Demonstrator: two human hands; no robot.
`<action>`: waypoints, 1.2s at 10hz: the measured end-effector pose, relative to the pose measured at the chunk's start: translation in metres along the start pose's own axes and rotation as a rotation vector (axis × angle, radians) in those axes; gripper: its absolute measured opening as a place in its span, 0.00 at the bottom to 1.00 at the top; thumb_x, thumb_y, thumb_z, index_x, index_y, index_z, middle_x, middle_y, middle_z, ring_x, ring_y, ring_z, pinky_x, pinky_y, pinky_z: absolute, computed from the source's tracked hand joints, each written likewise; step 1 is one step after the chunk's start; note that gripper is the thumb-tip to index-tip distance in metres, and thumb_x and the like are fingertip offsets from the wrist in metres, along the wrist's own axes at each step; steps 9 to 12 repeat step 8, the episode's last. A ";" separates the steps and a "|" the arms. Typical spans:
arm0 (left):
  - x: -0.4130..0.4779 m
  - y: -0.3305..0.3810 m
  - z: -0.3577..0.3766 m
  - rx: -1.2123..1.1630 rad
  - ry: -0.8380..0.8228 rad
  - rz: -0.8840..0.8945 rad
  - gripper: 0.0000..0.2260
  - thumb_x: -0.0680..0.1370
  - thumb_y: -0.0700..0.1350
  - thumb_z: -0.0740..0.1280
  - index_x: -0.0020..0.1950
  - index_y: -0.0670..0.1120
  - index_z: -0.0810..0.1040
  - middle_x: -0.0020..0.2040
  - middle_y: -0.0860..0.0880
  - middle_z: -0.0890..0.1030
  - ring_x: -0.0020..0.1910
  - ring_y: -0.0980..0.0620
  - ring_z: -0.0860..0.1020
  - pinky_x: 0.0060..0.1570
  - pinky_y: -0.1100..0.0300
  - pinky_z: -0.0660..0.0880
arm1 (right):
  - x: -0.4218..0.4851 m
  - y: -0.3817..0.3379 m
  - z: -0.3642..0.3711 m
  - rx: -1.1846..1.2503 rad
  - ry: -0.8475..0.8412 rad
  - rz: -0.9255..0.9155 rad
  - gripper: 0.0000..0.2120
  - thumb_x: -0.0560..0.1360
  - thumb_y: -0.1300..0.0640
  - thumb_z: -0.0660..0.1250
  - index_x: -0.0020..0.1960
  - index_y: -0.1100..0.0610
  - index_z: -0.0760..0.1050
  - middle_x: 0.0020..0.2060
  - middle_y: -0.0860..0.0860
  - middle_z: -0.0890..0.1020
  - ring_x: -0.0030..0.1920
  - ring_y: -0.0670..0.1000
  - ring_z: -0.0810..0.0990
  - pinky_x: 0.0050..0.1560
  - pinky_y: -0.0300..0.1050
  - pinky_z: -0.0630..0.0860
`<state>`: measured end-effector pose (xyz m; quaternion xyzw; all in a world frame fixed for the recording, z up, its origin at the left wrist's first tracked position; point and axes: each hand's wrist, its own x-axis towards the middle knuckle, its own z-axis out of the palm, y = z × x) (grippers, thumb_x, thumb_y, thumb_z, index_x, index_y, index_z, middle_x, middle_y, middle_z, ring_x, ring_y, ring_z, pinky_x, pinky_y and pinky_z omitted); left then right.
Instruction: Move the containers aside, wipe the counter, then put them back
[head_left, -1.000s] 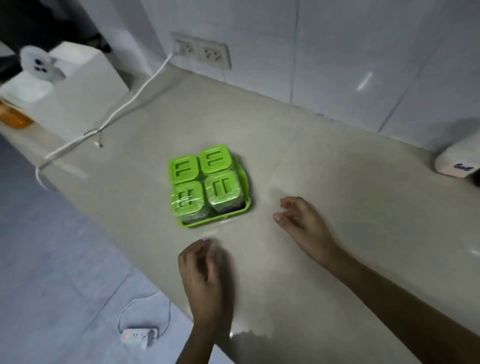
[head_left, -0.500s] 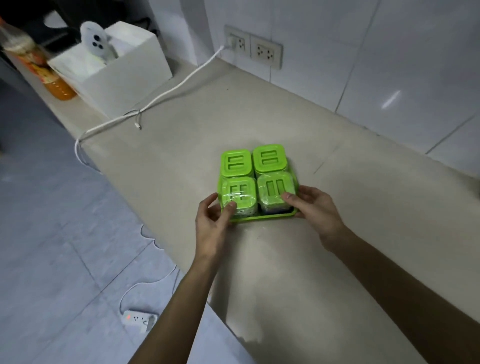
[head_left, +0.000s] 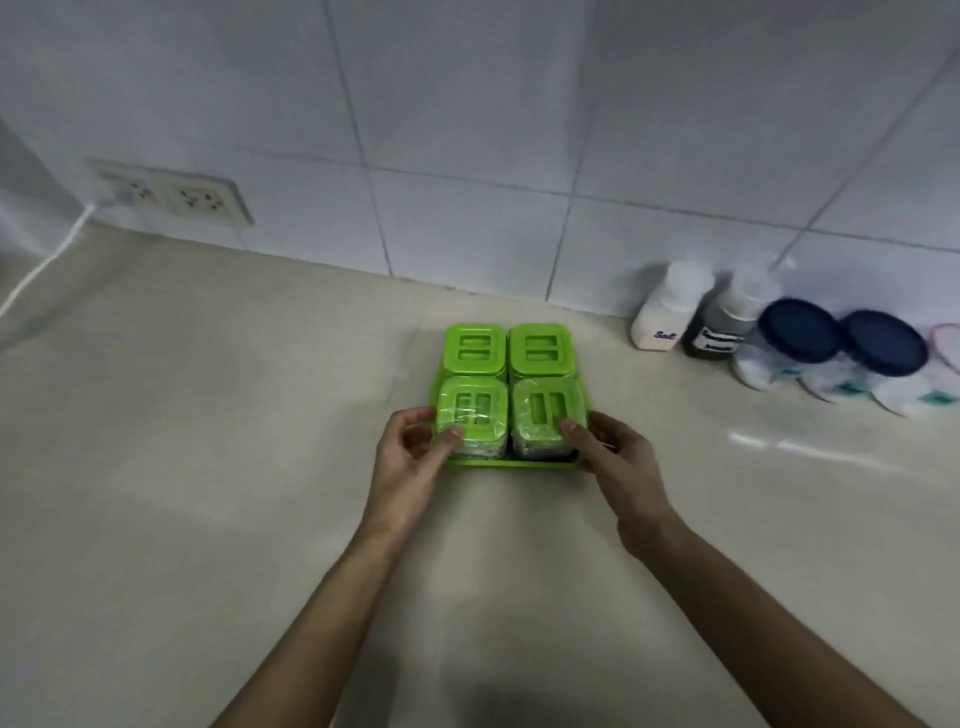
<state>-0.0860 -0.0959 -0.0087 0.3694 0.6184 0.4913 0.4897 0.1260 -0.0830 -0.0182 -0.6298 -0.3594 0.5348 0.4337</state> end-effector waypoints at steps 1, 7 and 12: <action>0.028 0.007 0.037 0.067 -0.140 0.019 0.14 0.75 0.39 0.70 0.59 0.40 0.74 0.47 0.46 0.80 0.39 0.62 0.79 0.41 0.71 0.75 | 0.017 0.002 -0.028 0.059 0.110 0.029 0.32 0.66 0.44 0.75 0.63 0.61 0.75 0.53 0.55 0.83 0.52 0.51 0.82 0.49 0.41 0.75; 0.096 0.029 0.100 0.518 -0.093 0.114 0.18 0.75 0.55 0.69 0.55 0.43 0.74 0.48 0.46 0.81 0.47 0.46 0.79 0.52 0.52 0.75 | 0.083 -0.034 -0.063 -0.280 0.125 -0.070 0.30 0.71 0.40 0.69 0.64 0.60 0.75 0.58 0.54 0.81 0.57 0.54 0.79 0.60 0.51 0.75; 0.086 0.026 0.093 0.502 -0.012 0.147 0.16 0.76 0.54 0.68 0.52 0.43 0.76 0.47 0.47 0.80 0.47 0.46 0.78 0.51 0.52 0.74 | 0.070 -0.031 -0.076 -0.454 0.075 -0.126 0.28 0.73 0.40 0.67 0.65 0.58 0.74 0.59 0.53 0.81 0.56 0.52 0.80 0.58 0.44 0.75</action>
